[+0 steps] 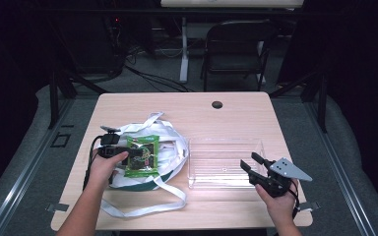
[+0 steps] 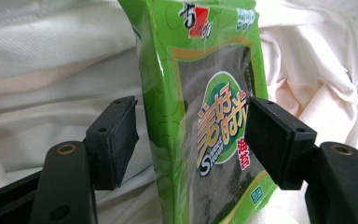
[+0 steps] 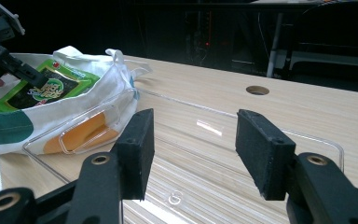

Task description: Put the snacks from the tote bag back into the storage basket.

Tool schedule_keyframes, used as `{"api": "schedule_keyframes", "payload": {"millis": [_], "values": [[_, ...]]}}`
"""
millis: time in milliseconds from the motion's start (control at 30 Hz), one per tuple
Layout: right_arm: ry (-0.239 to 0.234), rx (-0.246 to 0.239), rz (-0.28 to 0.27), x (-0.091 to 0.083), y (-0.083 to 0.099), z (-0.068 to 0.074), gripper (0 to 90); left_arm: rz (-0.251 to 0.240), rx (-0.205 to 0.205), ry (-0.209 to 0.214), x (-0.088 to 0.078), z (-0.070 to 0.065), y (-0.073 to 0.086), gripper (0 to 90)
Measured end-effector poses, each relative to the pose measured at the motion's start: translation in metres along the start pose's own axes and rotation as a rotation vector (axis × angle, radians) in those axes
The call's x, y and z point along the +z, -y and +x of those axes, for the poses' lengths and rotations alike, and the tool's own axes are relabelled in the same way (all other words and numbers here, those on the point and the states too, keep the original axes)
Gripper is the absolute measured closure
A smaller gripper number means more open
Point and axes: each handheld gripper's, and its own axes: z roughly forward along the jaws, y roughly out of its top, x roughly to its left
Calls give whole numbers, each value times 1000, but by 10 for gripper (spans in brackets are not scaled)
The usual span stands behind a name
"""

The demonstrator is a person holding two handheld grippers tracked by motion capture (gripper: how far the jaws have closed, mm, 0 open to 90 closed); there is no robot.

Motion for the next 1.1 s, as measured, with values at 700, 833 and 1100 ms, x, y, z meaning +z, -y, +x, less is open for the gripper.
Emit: {"api": "schedule_keyframes", "payload": {"millis": [700, 833, 1100], "values": [[-3, 6, 2, 1, 0, 0, 471, 56, 1, 42, 10, -3, 0, 383], [-3, 7, 3, 1, 1, 0, 471, 53, 12, 40, 7, -4, 1, 413], [-3, 7, 3, 1, 1, 1, 471, 47, 39, 40, 1, -7, 2, 498]]}}
